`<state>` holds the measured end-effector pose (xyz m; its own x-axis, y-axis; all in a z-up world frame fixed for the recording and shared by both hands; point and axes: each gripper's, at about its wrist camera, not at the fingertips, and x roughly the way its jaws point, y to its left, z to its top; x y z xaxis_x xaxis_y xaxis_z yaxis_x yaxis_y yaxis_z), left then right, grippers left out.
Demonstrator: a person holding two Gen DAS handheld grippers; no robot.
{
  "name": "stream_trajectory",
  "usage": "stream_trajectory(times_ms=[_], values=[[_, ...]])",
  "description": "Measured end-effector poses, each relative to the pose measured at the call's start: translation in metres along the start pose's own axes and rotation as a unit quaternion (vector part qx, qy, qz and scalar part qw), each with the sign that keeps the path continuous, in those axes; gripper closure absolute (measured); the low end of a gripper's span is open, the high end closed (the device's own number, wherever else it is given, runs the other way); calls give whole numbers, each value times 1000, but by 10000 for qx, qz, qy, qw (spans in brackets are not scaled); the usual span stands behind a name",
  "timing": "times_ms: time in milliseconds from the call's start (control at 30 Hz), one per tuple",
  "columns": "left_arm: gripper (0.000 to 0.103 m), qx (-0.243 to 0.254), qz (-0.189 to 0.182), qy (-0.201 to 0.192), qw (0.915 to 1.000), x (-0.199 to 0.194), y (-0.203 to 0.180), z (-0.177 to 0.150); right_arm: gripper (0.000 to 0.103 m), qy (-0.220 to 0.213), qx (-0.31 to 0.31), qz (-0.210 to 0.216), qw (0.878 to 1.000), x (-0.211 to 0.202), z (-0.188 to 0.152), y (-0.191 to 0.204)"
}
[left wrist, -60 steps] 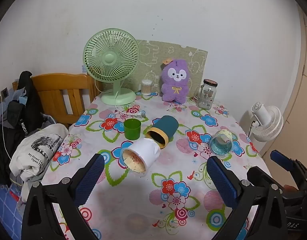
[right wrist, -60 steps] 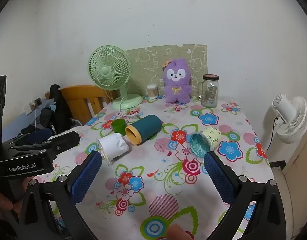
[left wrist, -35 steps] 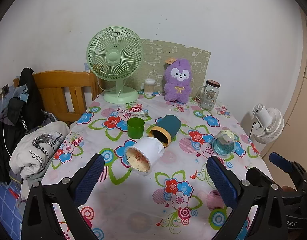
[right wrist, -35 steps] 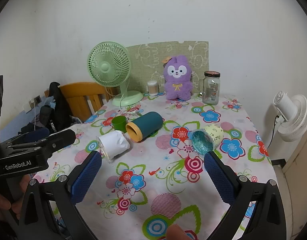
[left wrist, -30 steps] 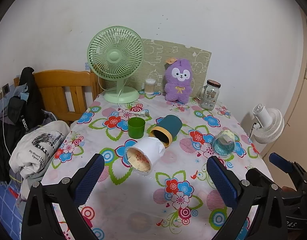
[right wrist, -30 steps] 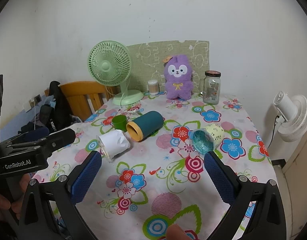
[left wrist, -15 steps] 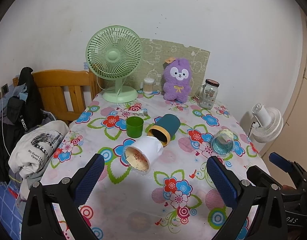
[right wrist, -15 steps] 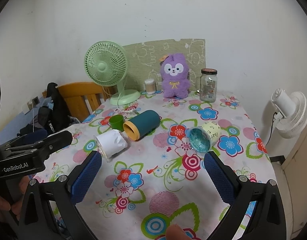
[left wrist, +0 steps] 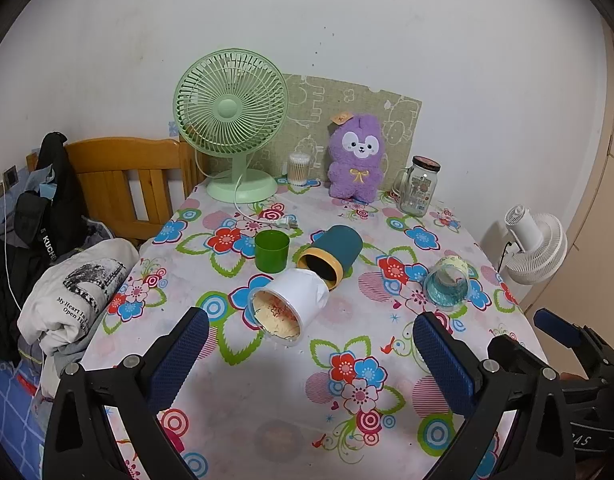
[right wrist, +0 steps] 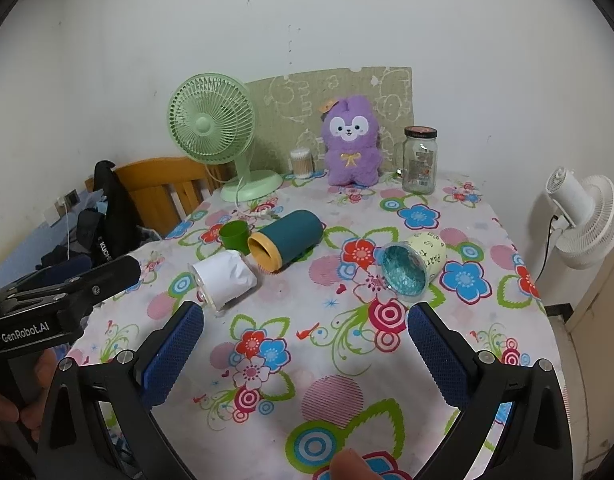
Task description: Flip cup upside down
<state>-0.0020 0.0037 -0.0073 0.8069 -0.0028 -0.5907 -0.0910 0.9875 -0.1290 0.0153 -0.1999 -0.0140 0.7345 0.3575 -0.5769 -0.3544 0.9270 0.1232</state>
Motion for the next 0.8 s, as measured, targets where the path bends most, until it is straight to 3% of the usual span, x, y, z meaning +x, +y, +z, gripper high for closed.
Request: stream_trajectory(times_ms=[367, 800], values=[[0, -32, 27, 79, 10000, 1, 13, 0, 0, 128, -24, 74, 9999, 11, 3, 9], [0, -291, 397, 429, 9979, 25, 80, -15, 0, 901, 219, 231, 9954, 77, 15, 46]])
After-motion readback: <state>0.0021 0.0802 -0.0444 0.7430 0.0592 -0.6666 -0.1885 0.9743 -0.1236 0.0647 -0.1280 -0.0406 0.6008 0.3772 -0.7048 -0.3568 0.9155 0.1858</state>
